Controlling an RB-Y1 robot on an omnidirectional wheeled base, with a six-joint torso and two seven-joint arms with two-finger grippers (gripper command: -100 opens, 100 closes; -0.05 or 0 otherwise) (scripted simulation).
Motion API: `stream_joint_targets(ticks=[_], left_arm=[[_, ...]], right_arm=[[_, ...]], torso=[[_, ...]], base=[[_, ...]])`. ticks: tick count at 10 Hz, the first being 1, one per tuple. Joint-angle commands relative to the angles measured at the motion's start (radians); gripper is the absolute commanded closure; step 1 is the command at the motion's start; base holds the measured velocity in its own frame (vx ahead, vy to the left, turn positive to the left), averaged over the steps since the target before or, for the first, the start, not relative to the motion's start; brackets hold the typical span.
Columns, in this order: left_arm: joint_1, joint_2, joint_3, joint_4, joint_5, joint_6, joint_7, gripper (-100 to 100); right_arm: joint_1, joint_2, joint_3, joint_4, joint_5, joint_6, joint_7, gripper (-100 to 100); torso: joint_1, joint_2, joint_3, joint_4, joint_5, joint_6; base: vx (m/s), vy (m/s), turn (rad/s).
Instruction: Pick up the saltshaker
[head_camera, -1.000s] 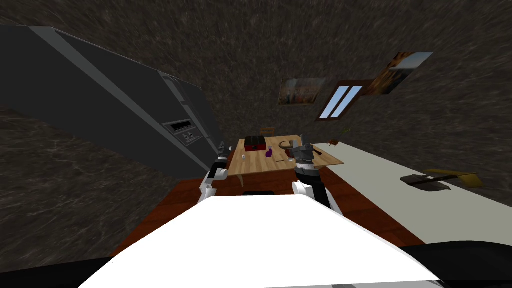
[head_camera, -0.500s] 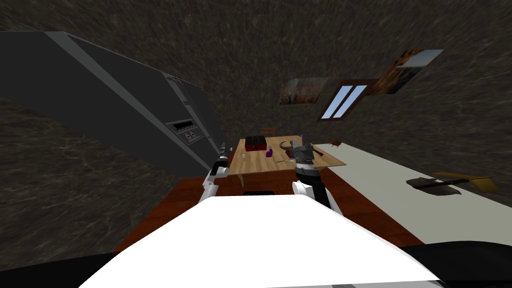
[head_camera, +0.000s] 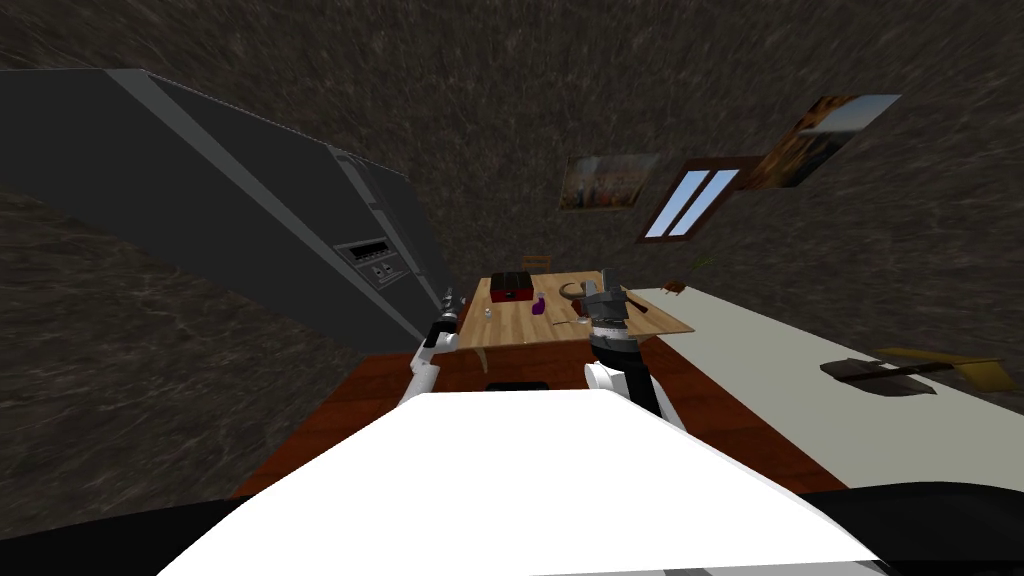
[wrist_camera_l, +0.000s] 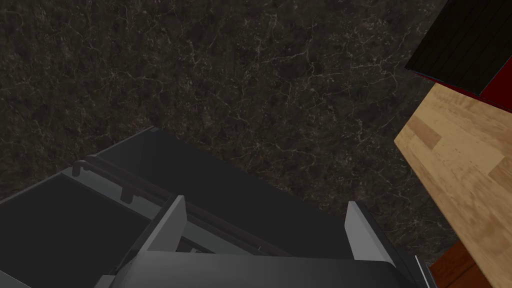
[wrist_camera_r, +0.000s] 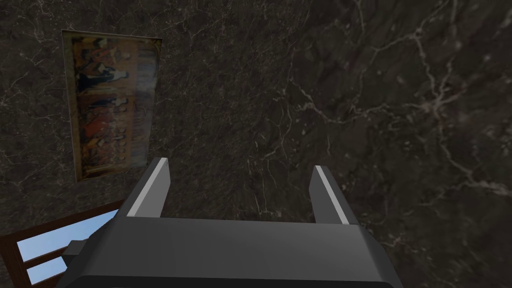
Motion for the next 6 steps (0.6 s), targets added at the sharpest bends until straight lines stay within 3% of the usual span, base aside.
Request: stream_joint_targets(ticks=[1, 3, 6], left_arm=[[-0.035, 0.004, 0.015, 0.050, 0.025, 0.012, 0.014, -100], [-0.035, 0.004, 0.015, 0.077, 0.025, 0.012, 0.014, -100], [-0.104, 0.000, 0.044, 0.170, 0.072, 0.034, 0.035, -100]], right_arm=[[0.000, 0.000, 0.000, 0.000, 0.000, 0.000, 0.000, 0], [0.000, 0.000, 0.000, 0.000, 0.000, 0.000, 0.000, 0], [0.000, 0.000, 0.000, 0.000, 0.000, 0.000, 0.000, 0]], torso=[[0.000, 0.000, 0.000, 0.000, 0.000, 0.000], [0.000, 0.000, 0.000, 0.000, 0.000, 0.000], [-0.001, 0.000, 0.000, 0.000, 0.000, 0.000]], base=[[-0.001, -0.012, 0.056], [-0.002, -0.011, 0.008], [-0.004, -0.020, 0.039]])
